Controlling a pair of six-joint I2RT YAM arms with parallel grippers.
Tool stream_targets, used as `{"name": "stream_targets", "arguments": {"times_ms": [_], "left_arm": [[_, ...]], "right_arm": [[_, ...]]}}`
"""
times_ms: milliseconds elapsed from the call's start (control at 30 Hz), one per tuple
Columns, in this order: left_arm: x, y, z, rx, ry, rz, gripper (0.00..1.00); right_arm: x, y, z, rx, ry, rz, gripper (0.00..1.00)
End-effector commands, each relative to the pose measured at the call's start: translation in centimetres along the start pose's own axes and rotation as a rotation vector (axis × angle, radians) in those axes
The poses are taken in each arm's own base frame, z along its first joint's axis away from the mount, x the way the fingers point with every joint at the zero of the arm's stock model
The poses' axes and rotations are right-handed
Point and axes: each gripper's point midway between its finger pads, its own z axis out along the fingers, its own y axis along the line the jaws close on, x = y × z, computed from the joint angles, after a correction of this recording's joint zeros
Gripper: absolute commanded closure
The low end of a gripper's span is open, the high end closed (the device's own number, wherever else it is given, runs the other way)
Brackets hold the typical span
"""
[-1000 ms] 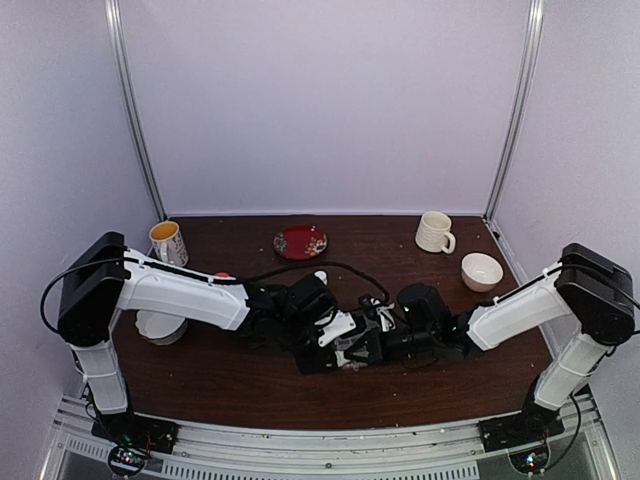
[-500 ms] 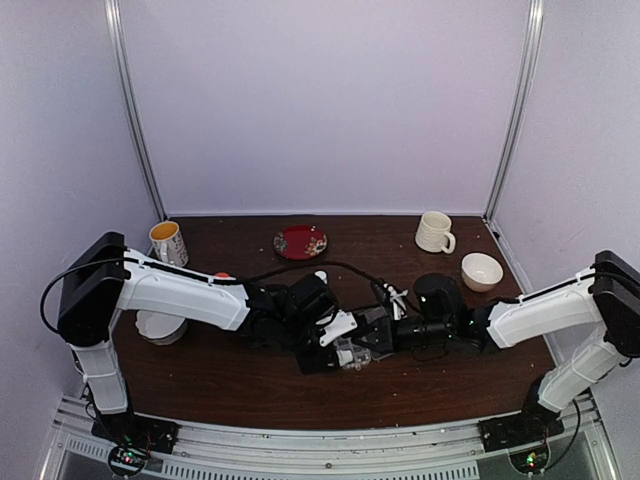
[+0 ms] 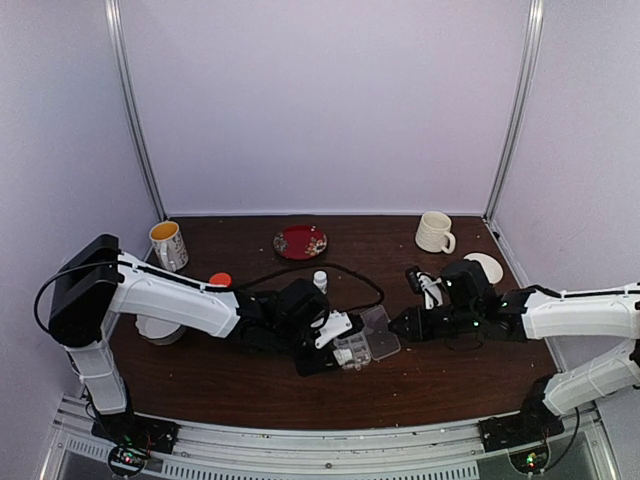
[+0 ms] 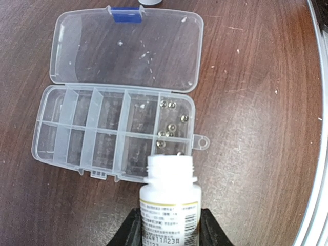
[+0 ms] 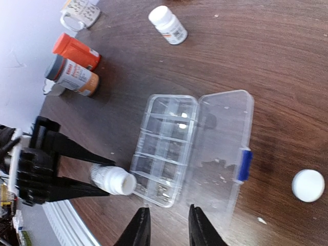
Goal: Sort the pills into containers
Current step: Pour the pill into the compartment of the pill container, then pick up the lid of the pill bottle from the center of the board.
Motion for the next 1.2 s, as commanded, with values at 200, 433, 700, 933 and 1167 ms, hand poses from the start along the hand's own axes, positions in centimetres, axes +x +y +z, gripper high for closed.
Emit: {"name": "stream_targets", "arguments": {"times_ms": [200, 433, 700, 933, 1167], "left_arm": [[-3.3, 0.5, -3.4, -0.055, -0.218, 0.009, 1.0], [-5.6, 0.5, -7.5, -0.09, -0.449, 0.039, 1.0], [-7.8, 0.5, -12.4, -0.135, -0.662, 0.087, 1.0], [-8.5, 0.5, -19.5, -0.209, -0.926, 0.126, 1.0], [-8.6, 0.6, -26.8, -0.305, -1.167, 0.152, 1.0]], "right_arm": [[1.1, -9.0, -3.4, 0.471, 0.192, -0.084, 0.64], [0.1, -9.7, -3.2, 0.556, 0.267, -0.115, 0.57], [-1.3, -10.6, -2.8, 0.629, 0.302, -0.158, 0.55], [-1.0, -11.2, -1.4, 0.631, 0.344, -0.155, 0.51], [-1.0, -11.4, -0.2, 0.624, 0.377, -0.163, 0.5]]}}
